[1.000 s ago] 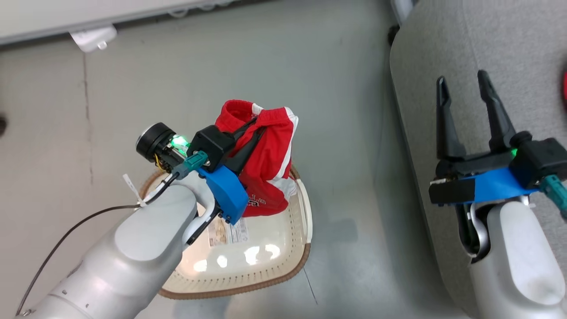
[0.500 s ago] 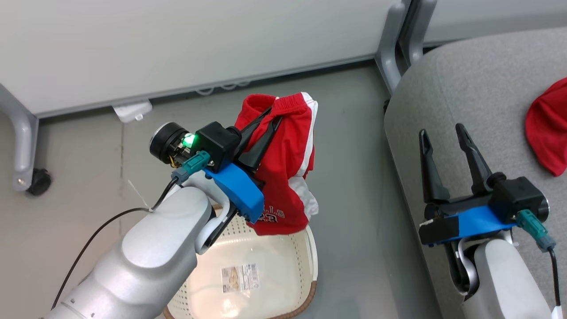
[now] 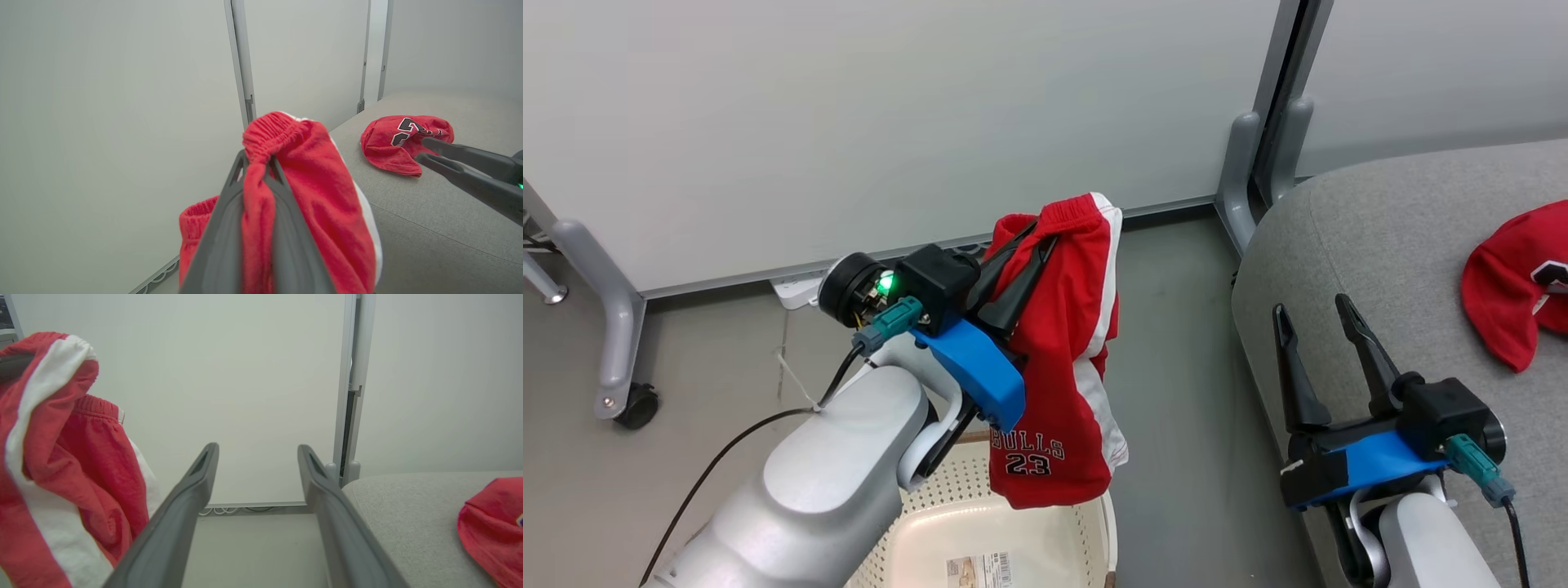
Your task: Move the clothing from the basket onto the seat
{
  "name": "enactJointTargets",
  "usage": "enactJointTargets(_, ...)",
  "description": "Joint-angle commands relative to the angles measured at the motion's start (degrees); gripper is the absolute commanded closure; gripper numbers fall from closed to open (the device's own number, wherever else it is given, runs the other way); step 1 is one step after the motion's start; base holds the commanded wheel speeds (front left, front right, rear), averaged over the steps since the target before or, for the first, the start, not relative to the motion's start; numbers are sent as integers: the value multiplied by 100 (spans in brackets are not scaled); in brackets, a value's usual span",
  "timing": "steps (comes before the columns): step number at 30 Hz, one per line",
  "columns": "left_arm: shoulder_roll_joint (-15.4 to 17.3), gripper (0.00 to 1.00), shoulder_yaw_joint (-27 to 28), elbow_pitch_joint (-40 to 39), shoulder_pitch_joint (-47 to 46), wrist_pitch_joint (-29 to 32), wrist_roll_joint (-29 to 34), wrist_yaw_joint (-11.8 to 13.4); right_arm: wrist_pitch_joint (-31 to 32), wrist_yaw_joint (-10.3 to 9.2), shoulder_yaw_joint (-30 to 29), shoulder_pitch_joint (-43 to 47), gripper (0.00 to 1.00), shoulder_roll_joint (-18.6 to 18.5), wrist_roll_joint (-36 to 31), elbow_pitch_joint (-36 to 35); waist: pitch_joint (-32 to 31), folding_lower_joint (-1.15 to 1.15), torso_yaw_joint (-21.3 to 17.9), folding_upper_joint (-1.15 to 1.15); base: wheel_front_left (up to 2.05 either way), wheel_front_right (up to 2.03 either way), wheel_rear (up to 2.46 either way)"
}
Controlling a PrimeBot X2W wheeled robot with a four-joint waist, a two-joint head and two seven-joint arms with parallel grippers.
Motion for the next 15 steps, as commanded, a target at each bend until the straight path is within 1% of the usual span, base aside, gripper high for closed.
enactJointTargets(1,31,100,12,-16,69,7,-32,28,0,-5,28,93,0,15,50,15,-88,1,-1,0,0,0,0)
enactJointTargets(8,51,100,-5,-52,167,23,-91,74,0,-6,214,223,0,-25,60,12,-244,1,-13,0,0,0,0)
enactJointTargets(15,69,100,-27,-92,160,29,-103,103,0,-5,527,193,0,-125,100,-21,-213,1,-6,0,0,0,0)
